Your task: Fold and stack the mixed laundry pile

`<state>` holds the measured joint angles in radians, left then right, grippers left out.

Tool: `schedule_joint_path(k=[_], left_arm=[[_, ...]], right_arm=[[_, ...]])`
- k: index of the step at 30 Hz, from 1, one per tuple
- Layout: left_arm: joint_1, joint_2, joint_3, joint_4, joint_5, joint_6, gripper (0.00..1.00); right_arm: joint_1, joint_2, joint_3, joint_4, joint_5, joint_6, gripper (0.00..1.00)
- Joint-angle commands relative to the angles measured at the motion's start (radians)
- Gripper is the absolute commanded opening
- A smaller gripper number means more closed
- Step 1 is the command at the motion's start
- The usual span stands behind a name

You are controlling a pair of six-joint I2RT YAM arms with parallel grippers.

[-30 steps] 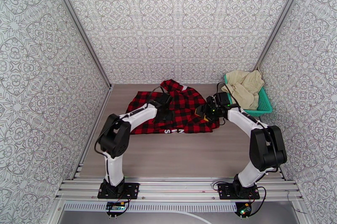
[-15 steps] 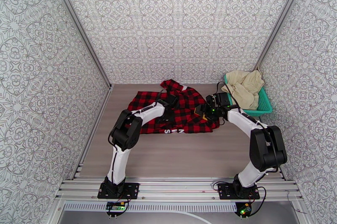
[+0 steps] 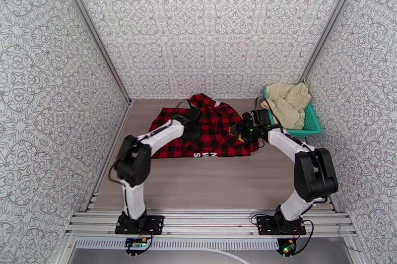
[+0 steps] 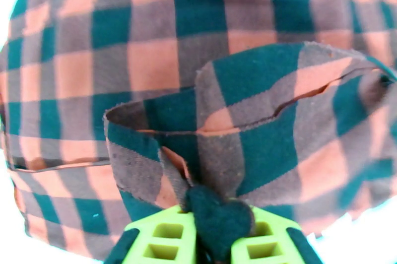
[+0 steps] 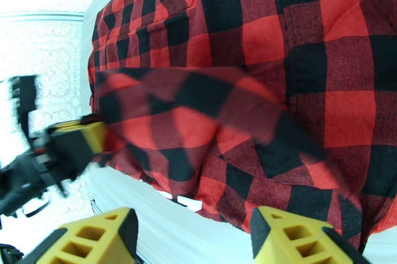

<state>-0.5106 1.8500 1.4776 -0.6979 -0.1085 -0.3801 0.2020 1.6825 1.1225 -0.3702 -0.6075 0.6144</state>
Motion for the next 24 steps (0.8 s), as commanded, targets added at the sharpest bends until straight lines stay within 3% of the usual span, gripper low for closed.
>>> schedule_joint_path(k=[1,4,7,14,17,22,24], left_arm=[[0.033,-0.077,-0.057,0.052,0.129,0.065,0.2],[0.055,-0.116,-0.088,0.063,0.222,0.109,0.2],[0.066,-0.132,-0.103,0.04,0.271,0.16,0.3],[0.094,-0.136,-0.14,-0.005,0.248,0.189,0.37],[0.101,-0.137,-0.146,-0.006,0.225,0.192,0.3],[0.123,-0.146,-0.172,0.034,0.209,0.174,0.06],[0.144,-0.166,-0.192,0.052,0.201,0.158,0.01]], right_arm=[[0.0,0.038,0.006,0.02,-0.001,0.018,0.64],[0.0,0.065,0.022,0.025,0.008,0.022,0.64],[0.0,0.093,0.029,0.034,0.01,0.028,0.64],[0.0,0.14,0.038,0.042,0.018,0.034,0.63],[0.0,0.146,0.039,0.042,0.02,0.035,0.63],[0.0,0.151,0.038,0.042,0.021,0.033,0.63],[0.001,0.149,0.038,0.039,0.02,0.032,0.63]])
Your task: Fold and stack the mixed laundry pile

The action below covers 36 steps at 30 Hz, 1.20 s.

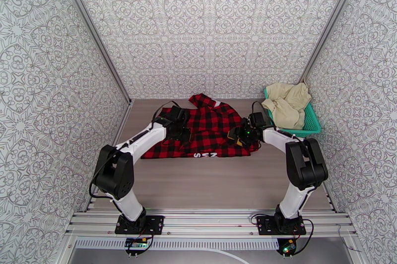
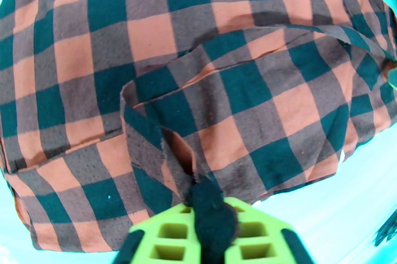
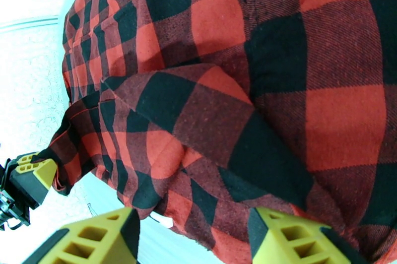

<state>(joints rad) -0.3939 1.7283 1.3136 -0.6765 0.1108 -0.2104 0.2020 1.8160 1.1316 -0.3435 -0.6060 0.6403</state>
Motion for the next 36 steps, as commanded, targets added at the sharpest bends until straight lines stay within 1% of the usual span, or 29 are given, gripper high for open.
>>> schedule_joint_path(k=[1,4,8,11,15,20,24,27,32,33,34,35,36], left_arm=[[0.043,-0.063,-0.045,0.046,-0.01,-0.016,0.0],[0.101,-0.124,-0.092,0.082,0.06,-0.017,0.0],[0.158,-0.199,-0.143,0.109,0.158,0.028,0.0],[0.231,-0.252,-0.188,0.124,0.198,0.027,0.0],[0.337,-0.275,-0.239,0.149,0.29,-0.002,0.0],[0.396,-0.28,-0.291,0.195,0.387,-0.024,0.0],[0.441,-0.282,-0.313,0.221,0.412,-0.054,0.0],[0.481,-0.272,-0.322,0.229,0.404,-0.077,0.02],[0.538,-0.236,-0.343,0.233,0.394,-0.11,0.02],[0.547,-0.224,-0.344,0.224,0.389,-0.112,0.06],[0.556,-0.213,-0.341,0.211,0.371,-0.112,0.25],[0.562,-0.206,-0.341,0.202,0.35,-0.113,0.48],[0.568,-0.204,-0.346,0.201,0.318,-0.117,0.61]], right_arm=[[0.001,0.014,0.03,0.009,0.021,0.004,0.63],[0.0,0.007,0.031,-0.006,0.034,-0.007,0.63],[-0.001,-0.002,0.033,-0.012,0.04,-0.01,0.63],[-0.004,-0.003,0.035,-0.012,0.044,-0.01,0.63],[-0.006,0.002,0.038,-0.01,0.042,-0.009,0.63],[-0.006,0.003,0.038,-0.011,0.039,-0.008,0.63],[-0.006,0.002,0.037,-0.013,0.041,-0.01,0.63],[-0.009,0.006,0.039,-0.013,0.04,-0.011,0.63],[-0.009,0.011,0.035,-0.008,0.036,-0.008,0.63],[-0.009,0.011,0.034,-0.007,0.036,-0.008,0.63],[-0.009,0.012,0.034,-0.005,0.035,-0.01,0.63],[-0.009,0.014,0.033,-0.006,0.032,-0.01,0.63],[-0.009,0.015,0.033,-0.006,0.03,-0.011,0.63]])
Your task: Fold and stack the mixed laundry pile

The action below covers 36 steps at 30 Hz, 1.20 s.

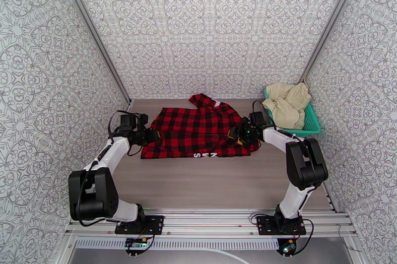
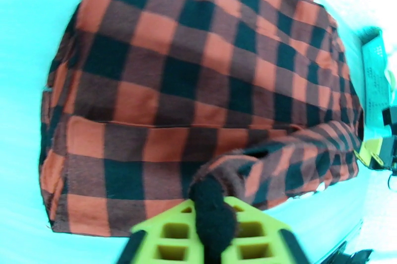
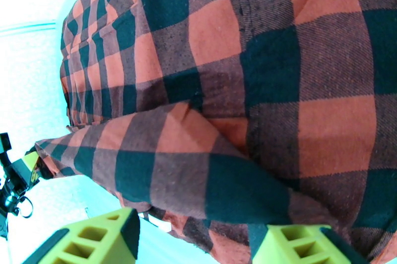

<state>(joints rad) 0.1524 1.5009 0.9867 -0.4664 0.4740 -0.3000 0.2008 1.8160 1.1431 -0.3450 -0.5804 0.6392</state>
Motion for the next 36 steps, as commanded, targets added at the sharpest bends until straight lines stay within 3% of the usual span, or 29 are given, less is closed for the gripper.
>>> schedule_joint_path(k=[1,6,9,13,19,24,31,36], left_arm=[[0.028,0.021,-0.025,-0.003,-0.07,-0.029,0.64],[0.034,0.017,-0.026,-0.005,-0.177,-0.035,0.67],[0.007,0.03,-0.008,-0.029,-0.209,-0.016,0.68],[-0.043,0.083,0.031,-0.103,-0.343,0.014,0.69],[-0.071,0.185,0.053,-0.1,-0.397,0.017,0.69],[-0.093,0.259,0.082,-0.068,-0.393,0.019,0.52],[-0.11,0.206,0.078,-0.038,-0.37,0.019,0.17],[-0.109,0.121,0.081,-0.045,-0.32,0.024,0.04]], right_arm=[[-0.008,0.016,0.022,-0.004,0.003,-0.01,0.63],[-0.009,0.02,0.018,0.0,-0.002,-0.012,0.63],[-0.009,0.022,0.014,0.004,-0.004,-0.012,0.63],[-0.009,0.022,0.009,0.011,-0.009,-0.01,0.63],[-0.009,0.017,0.012,0.003,-0.003,-0.018,0.63],[-0.012,0.011,0.014,-0.014,0.018,-0.033,0.63],[-0.017,0.022,0.031,0.048,-0.014,0.02,0.62],[-0.017,0.068,0.076,0.067,0.0,0.045,0.62]])
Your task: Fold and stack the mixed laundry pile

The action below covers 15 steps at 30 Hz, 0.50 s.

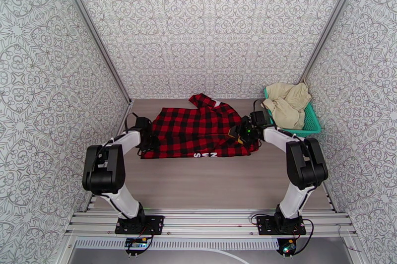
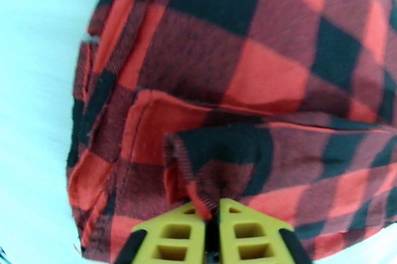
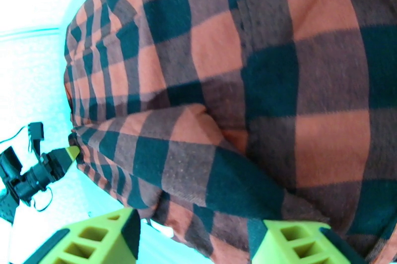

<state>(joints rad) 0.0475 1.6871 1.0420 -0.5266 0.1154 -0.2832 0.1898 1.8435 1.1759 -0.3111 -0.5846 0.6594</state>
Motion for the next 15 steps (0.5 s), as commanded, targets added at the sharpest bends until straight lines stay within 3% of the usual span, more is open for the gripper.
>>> schedule_joint_path(k=[1,15], left_arm=[[-0.005,-0.084,0.028,0.012,0.053,0.009,0.02],[-0.022,-0.287,0.078,-0.062,0.229,-0.024,0.0]], right_arm=[[-0.006,0.054,0.049,0.037,0.006,0.03,0.62],[-0.021,0.101,0.051,0.037,0.017,0.04,0.61]])
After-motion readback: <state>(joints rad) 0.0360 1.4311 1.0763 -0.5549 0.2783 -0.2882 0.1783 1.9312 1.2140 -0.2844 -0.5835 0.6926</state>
